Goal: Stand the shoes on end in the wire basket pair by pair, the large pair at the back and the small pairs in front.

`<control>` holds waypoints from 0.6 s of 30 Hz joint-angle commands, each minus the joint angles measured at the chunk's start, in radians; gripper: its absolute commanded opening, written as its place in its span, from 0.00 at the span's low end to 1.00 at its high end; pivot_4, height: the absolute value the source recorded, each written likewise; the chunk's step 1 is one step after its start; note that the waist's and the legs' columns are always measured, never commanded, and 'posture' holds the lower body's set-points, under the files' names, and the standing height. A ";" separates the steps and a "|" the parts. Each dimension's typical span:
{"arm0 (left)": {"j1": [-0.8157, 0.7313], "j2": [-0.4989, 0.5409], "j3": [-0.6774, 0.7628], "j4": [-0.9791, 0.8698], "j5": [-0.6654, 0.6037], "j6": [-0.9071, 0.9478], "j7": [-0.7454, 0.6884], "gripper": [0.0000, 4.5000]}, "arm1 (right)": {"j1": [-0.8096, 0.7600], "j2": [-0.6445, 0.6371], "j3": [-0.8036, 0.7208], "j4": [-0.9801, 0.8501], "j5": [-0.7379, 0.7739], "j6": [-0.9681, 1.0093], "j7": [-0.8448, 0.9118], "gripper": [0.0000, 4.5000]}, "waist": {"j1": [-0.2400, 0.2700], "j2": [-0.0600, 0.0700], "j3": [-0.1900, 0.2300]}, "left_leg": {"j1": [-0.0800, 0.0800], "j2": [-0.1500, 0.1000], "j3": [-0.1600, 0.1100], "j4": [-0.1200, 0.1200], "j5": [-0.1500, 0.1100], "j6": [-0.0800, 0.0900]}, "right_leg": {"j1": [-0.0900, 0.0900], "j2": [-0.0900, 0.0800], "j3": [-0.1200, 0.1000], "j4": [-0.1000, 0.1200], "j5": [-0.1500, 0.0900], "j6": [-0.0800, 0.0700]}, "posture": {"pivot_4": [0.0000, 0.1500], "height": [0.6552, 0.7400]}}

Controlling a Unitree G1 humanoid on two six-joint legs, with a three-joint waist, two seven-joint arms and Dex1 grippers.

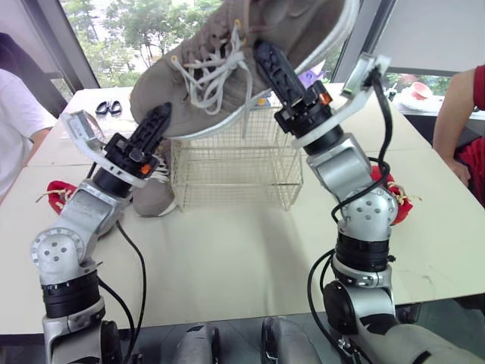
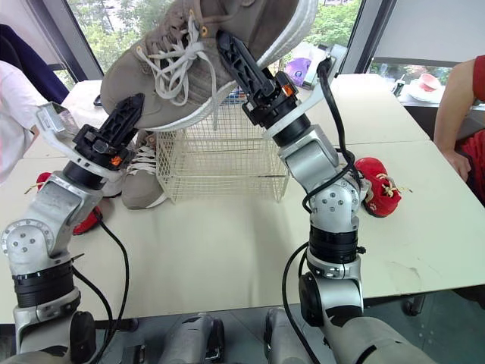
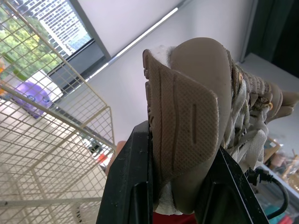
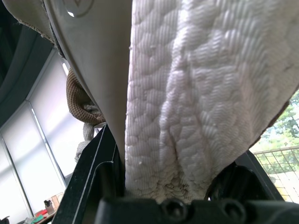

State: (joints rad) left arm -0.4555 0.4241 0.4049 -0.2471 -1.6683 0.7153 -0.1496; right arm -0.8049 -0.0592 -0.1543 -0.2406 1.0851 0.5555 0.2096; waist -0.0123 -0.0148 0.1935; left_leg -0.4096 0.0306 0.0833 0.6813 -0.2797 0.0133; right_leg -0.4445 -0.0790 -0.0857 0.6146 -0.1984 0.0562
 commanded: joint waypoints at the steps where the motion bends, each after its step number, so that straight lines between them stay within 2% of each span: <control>1: -0.019 0.038 -0.017 -0.024 0.039 0.011 -0.034 0.40 | -0.021 -0.020 -0.003 -0.041 -0.031 -0.023 0.008 0.39 | 0.000 0.000 0.000 | 0.000 0.000 0.000 0.000 0.000 0.000 | 0.000 0.000 0.000 0.000 0.000 0.000 | 1.00 1.00; 4: -0.023 0.053 -0.024 -0.030 0.049 0.014 -0.048 0.69 | -0.038 -0.029 -0.012 -0.033 -0.095 -0.090 0.045 0.39 | 0.002 0.000 0.000 | 0.000 0.000 0.000 0.000 0.000 0.000 | 0.000 0.000 0.000 0.000 0.000 0.000 | 1.00 1.00; 5: -0.025 0.060 -0.026 -0.033 0.056 0.016 -0.053 0.83 | -0.048 -0.046 -0.014 -0.028 -0.093 -0.083 0.063 0.39 | 0.002 0.000 0.000 | 0.000 0.000 0.000 0.000 0.000 0.000 | 0.000 0.000 0.000 0.000 0.000 0.000 | 1.00 1.00; 6: -0.026 0.068 -0.029 -0.036 0.068 0.019 -0.057 0.93 | -0.061 -0.064 -0.019 -0.021 -0.088 -0.068 0.072 0.39 | 0.001 0.000 0.000 | 0.000 0.000 0.000 0.000 0.000 0.000 | 0.000 0.000 0.000 0.000 0.000 0.000 | 1.00 1.00; 7: -0.027 0.077 -0.033 -0.039 0.088 0.018 -0.047 0.99 | -0.088 -0.091 -0.036 -0.004 -0.070 -0.058 0.092 0.39 | 0.001 0.000 0.000 | 0.000 0.000 0.000 0.000 0.000 0.000 | 0.000 0.000 0.000 -0.001 0.000 0.000 | 1.00 1.00; 11: -0.006 0.145 -0.053 -0.098 0.148 0.050 -0.036 0.99 | -0.250 -0.178 -0.158 0.137 -0.009 -0.095 0.138 0.39 | -0.001 0.001 0.003 | -0.001 0.000 0.000 0.000 0.000 0.000 | -0.001 0.000 0.000 -0.001 0.000 0.000 | 1.00 1.00; 13: 0.007 0.178 -0.062 -0.129 0.155 0.070 -0.019 0.99 | -0.317 -0.225 -0.188 0.212 -0.027 -0.113 0.169 0.39 | 0.001 0.001 0.003 | -0.001 0.000 0.000 -0.001 0.000 0.000 | -0.001 0.000 0.000 -0.001 0.000 0.000 | 1.00 1.00; 15: 0.024 0.228 -0.067 -0.197 0.175 0.091 0.046 0.99 | -0.419 -0.330 -0.182 0.342 -0.111 -0.143 0.275 0.39 | 0.001 0.001 0.003 | -0.001 0.000 0.000 -0.002 -0.001 0.001 | -0.001 0.000 0.000 -0.001 0.000 0.000 | 1.00 1.00; 18: 0.042 0.288 -0.076 -0.278 0.248 0.092 0.067 0.99 | -0.555 -0.469 -0.133 0.554 -0.243 -0.206 0.464 0.39 | 0.000 0.002 0.005 | -0.002 -0.001 0.002 -0.002 -0.001 0.002 | -0.003 -0.001 0.001 -0.002 0.000 0.000 | 1.00 1.00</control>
State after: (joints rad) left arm -0.4049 0.6811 0.3269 -0.4646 -1.4620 0.8083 -0.0927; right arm -1.2901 -0.4903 -0.3001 0.2487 0.9037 0.4076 0.5606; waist -0.0121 -0.0128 0.1988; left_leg -0.4115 0.0298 0.0854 0.6787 -0.2814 0.0159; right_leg -0.4470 -0.0802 -0.0847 0.6118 -0.1986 0.0561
